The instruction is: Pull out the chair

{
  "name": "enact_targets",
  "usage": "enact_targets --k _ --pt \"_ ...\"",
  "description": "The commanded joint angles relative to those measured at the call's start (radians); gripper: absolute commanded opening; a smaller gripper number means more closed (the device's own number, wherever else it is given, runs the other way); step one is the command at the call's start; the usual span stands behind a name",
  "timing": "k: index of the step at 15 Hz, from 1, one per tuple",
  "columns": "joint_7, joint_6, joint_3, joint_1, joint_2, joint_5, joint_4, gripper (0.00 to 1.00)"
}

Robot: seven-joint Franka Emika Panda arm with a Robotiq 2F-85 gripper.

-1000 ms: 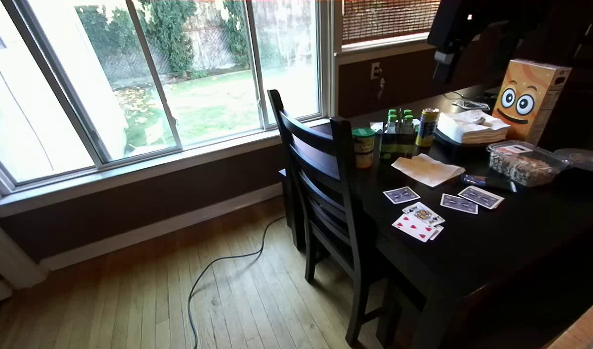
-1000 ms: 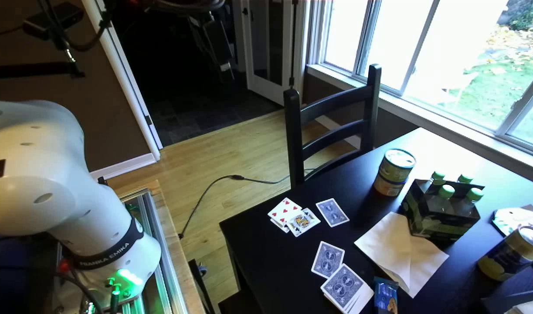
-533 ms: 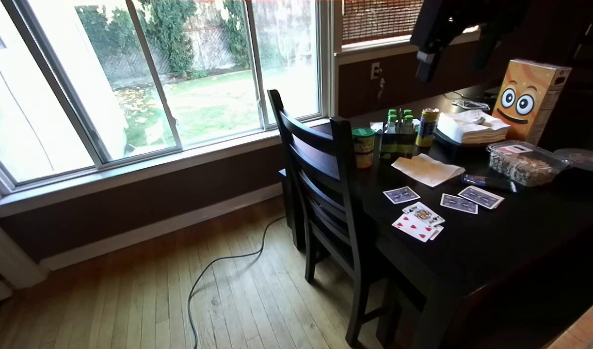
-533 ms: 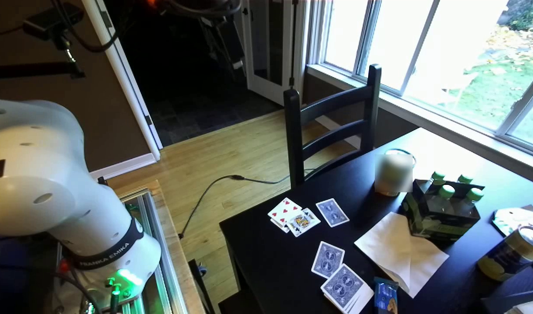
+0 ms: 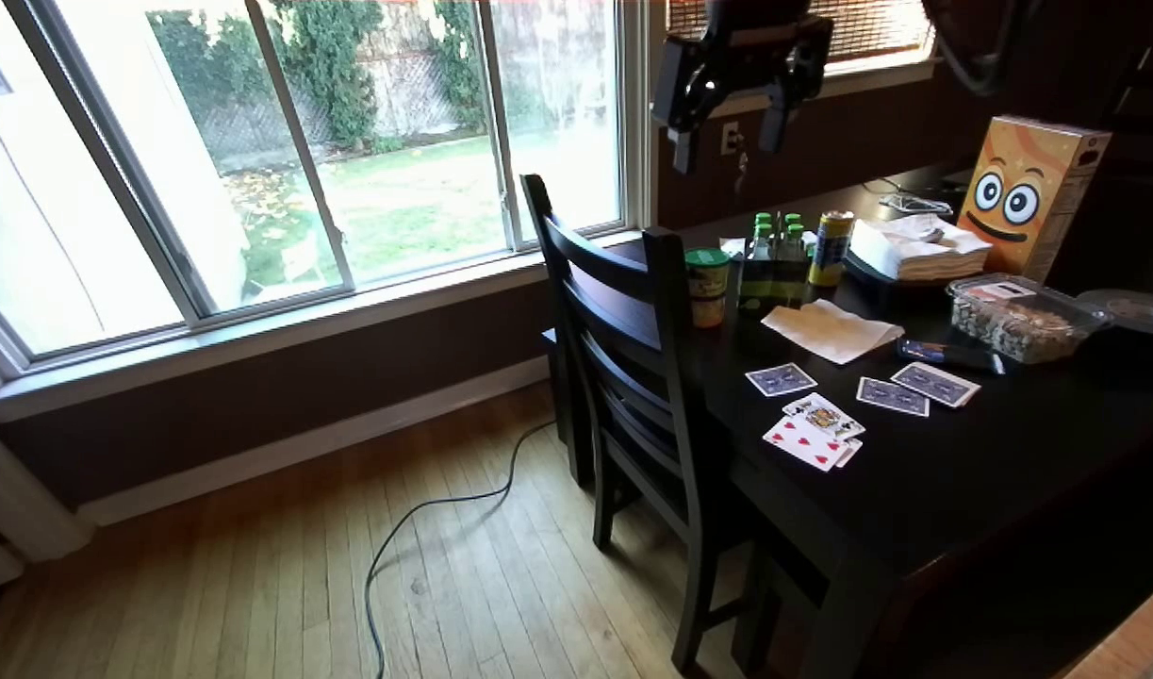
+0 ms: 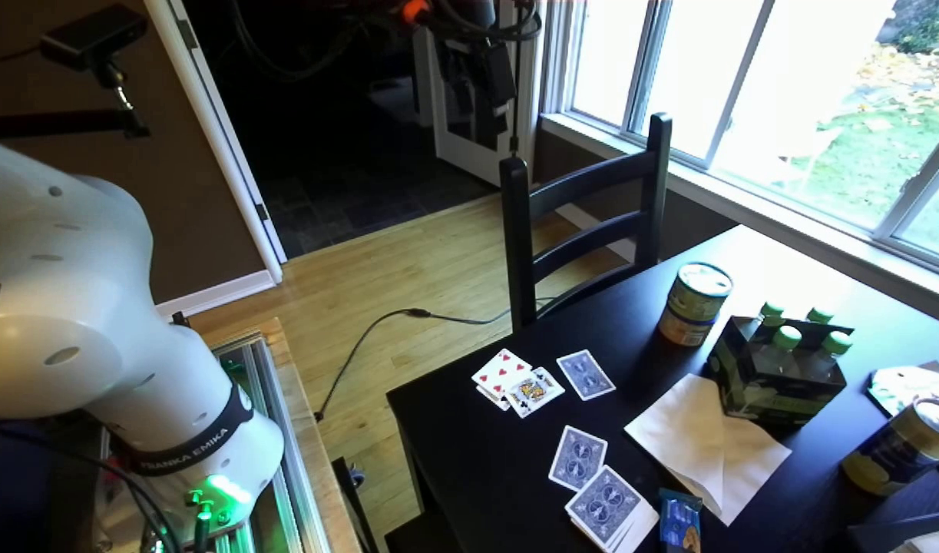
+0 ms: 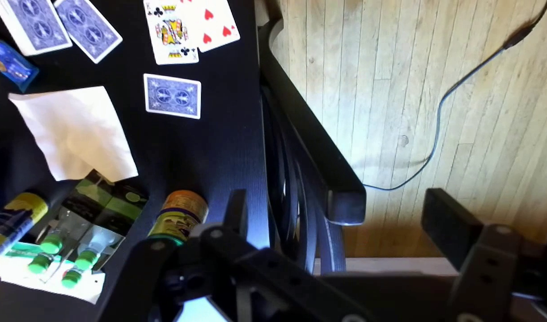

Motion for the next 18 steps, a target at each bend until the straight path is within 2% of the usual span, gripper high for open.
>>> enact_targets --k 1,2,3,7,9,13,14,18 --pt "0.013 -0.008 0.03 -0.032 0.255 -0.058 0.228 1.0" --pt "0.02 -0.002 0.034 -0.035 0.314 -0.078 0.281 1.0" --pt "0.037 0.005 -0.014 0.017 0.373 -0.114 0.333 1.0" --pt "0.106 0.065 -0.062 0.068 0.596 -0.199 0.528 1.0" --pt "0.13 0.102 -0.094 0.106 0.681 -0.217 0.584 1.0" --pt "0.148 0.216 -0.152 0.17 0.787 -0.201 0.607 1.0" --pt "0.103 0.18 -0.154 0.165 0.729 -0.169 0.563 1.0" --pt "0.11 0.22 -0.171 0.184 0.78 -0.168 0.582 1.0"
